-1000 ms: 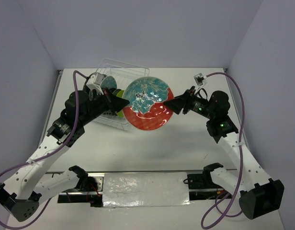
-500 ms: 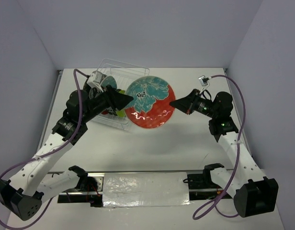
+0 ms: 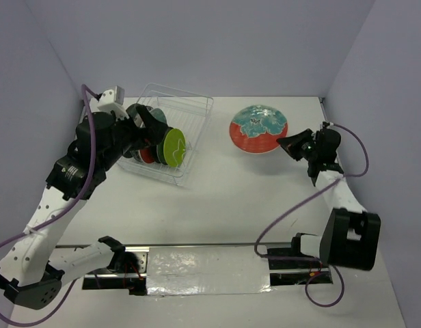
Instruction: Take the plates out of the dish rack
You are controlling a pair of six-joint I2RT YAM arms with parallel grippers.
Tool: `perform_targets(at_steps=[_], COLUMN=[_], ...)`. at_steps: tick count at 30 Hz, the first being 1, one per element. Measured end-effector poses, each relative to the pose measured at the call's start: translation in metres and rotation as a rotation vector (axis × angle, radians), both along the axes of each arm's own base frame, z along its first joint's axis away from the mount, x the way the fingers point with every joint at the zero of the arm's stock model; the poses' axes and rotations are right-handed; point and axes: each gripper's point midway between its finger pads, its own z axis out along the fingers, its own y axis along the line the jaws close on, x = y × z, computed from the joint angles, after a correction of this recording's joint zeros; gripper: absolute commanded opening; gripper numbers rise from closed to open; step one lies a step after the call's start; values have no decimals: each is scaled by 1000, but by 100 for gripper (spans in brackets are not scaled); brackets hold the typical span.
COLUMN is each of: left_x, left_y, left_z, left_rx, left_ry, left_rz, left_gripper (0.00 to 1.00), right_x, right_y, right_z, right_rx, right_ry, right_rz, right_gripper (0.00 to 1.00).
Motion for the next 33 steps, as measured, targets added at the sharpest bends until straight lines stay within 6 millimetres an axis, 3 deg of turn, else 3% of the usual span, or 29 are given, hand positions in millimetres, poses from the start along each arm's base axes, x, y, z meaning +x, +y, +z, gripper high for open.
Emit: perform_targets(at_steps=[4,8,12,19,20,23,28,29,33], left_x=[-9,-20,-24,-8,-6,-1,5,7,25], left_y=[21,40,50,50,50,53,59,60,65], left_z=[-20,-27,-30,-70,-77,-87,-78,-75,-63], left_rx=[149,249,315,426,437,451,439,435,417], left_ry=[57,67,51,133,152,183,178,172,177], left_rz=[34,61,66,64,65,77,113,122,175], left_gripper=[99,99,100,100,100,100,99,99,99], right_x=[36,74,113,154,158,164,158,154,135], right_y=[-37,-54,-61,-67,-67,-67,-70,-71,-79], right_z=[-62,-105,-125,-137,-139,-139,-147,-148,-130], right_rx=[-7,-1,12,18,21,21,-38,-59,-198], right_ry=[180,278,281,259,265,272,339,360,434], right_rz=[-147,-174,-160,-138,-133,-123,-145,-155,-239], right_gripper=[0,0,0,2,8,59,79,97,100])
